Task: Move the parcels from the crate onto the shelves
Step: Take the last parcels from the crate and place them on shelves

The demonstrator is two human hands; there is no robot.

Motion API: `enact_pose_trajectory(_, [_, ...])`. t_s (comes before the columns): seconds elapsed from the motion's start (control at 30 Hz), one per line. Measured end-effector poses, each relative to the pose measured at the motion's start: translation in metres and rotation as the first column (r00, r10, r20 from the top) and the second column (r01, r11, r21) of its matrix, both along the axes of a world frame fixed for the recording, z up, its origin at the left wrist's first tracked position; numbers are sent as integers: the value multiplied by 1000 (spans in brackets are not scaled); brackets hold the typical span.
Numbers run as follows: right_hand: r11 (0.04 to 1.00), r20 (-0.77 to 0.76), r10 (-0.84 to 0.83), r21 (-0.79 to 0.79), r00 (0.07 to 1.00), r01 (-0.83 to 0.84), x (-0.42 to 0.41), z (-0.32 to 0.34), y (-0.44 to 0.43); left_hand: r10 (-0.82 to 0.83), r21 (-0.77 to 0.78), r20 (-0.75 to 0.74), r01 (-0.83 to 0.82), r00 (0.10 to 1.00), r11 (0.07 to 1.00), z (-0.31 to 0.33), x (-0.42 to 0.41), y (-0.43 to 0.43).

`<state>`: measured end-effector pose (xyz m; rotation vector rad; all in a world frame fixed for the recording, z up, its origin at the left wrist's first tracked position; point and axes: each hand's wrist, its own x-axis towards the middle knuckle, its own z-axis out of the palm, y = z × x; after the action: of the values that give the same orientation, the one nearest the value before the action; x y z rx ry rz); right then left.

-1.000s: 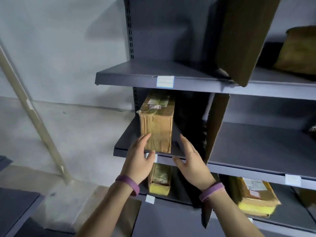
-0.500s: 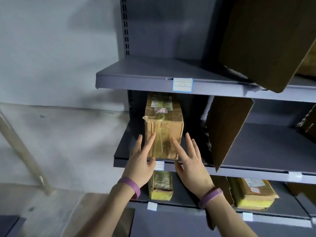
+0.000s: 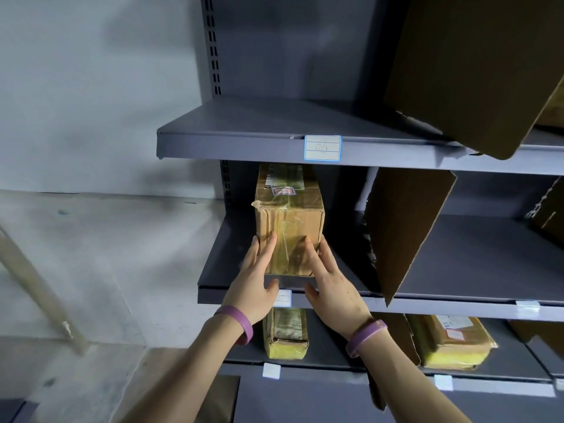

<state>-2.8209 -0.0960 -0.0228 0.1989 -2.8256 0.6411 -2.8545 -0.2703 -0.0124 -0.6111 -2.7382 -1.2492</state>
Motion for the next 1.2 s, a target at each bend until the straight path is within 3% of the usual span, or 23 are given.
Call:
enact_pose_trajectory(0.2, [1000,-5,3,30,1000,-3,-8,-10,-3,17,2,-45,-16,999,1000,-9,-8,-2])
enact_pose_trajectory(0.47, [1000,-122,-19,9,992,21,2,-18,-6,37,79,-126,-27,991,997,-17,0,-4])
enact_pose_trajectory(0.6, [993,-169,-108,21,980,114,33,-41,-10,60,141,-193,-33,979,990,-43,31,-6])
enact_pose_trajectory(0.8, [998,-182,-69,-15,981,67,73,-90,-18,20,161,-265,24,964,987,-82,65,-7])
enact_pose_trajectory(0.97, [997,48,-75,-25,996,76,80,-131,-17,42,153,-256,-3,966,988,-121,72,-6])
enact_pose_trajectory(1.1, [992,344,-125,63,931,109,68,-160,-10,-5,-68,68,10,998,998,-156,60,0])
enact_pose_trajectory(1.2, [994,483,-105,81,869,75,54,-171,-6,-3,-259,217,60,976,964,-180,45,5])
